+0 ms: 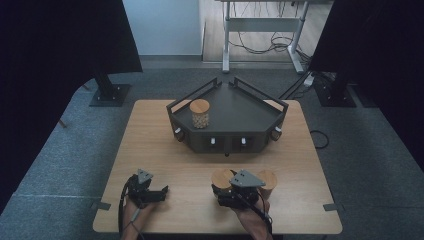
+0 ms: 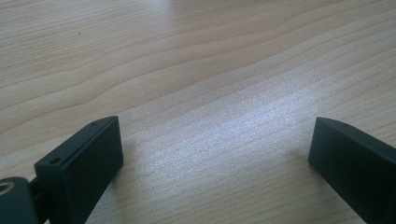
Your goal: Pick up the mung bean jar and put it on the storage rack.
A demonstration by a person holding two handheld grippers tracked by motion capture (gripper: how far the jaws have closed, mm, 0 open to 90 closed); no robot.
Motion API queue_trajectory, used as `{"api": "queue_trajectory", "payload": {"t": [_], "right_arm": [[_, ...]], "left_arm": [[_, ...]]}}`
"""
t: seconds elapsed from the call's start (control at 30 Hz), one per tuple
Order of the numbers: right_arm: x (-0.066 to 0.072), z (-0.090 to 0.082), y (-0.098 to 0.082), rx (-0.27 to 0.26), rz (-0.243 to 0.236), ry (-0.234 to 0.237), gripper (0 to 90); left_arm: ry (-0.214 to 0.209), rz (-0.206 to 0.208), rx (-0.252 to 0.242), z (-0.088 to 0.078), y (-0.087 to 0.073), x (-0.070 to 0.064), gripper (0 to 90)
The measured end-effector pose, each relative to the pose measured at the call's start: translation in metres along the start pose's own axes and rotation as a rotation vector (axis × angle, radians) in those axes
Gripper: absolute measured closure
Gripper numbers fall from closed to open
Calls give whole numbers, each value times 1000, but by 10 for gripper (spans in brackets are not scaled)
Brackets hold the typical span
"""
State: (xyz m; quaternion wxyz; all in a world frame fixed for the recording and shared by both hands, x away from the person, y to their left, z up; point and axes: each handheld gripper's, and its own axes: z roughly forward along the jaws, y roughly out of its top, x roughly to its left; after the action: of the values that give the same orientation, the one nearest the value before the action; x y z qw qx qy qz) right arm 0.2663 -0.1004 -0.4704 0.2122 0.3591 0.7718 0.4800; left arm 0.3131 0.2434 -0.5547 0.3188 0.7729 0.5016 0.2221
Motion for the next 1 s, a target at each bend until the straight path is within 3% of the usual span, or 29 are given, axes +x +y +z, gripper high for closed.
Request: {"api": "queue_trajectory", "payload": {"t": [1.0], "right_arm": [[-13, -2, 20, -13, 3, -9, 242]], "left_arm": [[0, 0, 0, 0, 0, 0, 30]]}}
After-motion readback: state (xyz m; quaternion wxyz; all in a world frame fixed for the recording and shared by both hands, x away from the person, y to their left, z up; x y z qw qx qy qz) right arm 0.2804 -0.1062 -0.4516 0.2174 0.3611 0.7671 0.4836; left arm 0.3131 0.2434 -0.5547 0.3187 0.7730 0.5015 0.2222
